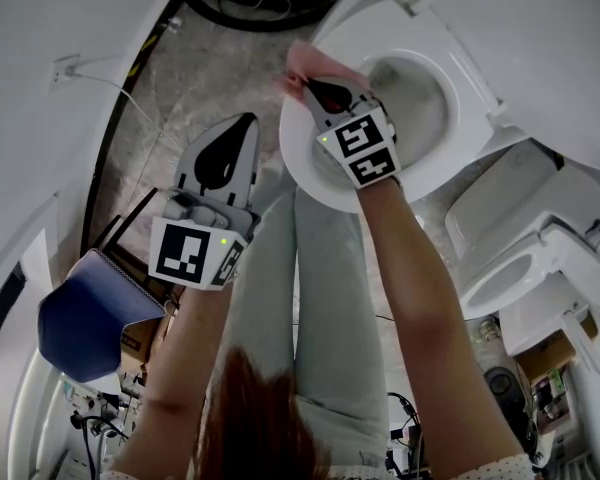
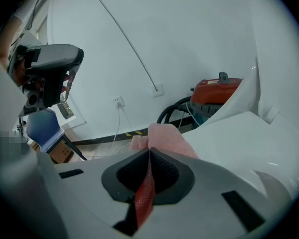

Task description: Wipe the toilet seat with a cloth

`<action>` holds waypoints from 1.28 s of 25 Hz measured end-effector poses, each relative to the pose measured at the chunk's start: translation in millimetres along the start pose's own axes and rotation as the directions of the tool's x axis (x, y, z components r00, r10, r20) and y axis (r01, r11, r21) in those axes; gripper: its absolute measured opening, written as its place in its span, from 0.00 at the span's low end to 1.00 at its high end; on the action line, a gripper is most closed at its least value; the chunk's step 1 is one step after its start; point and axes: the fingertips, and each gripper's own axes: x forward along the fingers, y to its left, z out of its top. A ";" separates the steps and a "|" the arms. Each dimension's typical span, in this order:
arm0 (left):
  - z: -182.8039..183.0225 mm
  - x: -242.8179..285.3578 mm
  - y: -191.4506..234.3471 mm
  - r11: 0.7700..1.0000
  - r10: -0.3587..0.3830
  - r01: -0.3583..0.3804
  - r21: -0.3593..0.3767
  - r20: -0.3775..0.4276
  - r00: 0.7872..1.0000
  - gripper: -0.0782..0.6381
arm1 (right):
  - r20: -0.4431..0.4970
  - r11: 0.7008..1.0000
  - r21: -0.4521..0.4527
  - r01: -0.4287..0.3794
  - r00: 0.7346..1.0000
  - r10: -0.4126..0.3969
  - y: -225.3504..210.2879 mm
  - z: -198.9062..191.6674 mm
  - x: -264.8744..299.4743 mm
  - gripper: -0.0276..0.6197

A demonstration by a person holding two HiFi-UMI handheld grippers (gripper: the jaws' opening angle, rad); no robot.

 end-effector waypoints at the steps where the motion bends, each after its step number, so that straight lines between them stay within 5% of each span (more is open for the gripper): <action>1: 0.8 0.4 -0.6 1.000 -0.001 0.001 0.000 0.002 1.000 0.12 | 0.000 1.000 0.000 0.000 1.000 0.000 -0.2 0.3 -0.1 0.07; 9: 2.2 3.2 -3.5 1.000 0.001 -0.001 0.001 0.004 1.000 0.12 | -0.019 0.997 -0.080 -0.006 1.000 0.005 0.0 -0.2 -0.3 0.07; 32: 0.1 11.0 -10.2 1.000 -0.011 0.011 0.000 -0.008 1.000 0.12 | 0.017 1.000 0.003 0.030 0.999 -0.030 -37.9 16.4 -0.3 0.07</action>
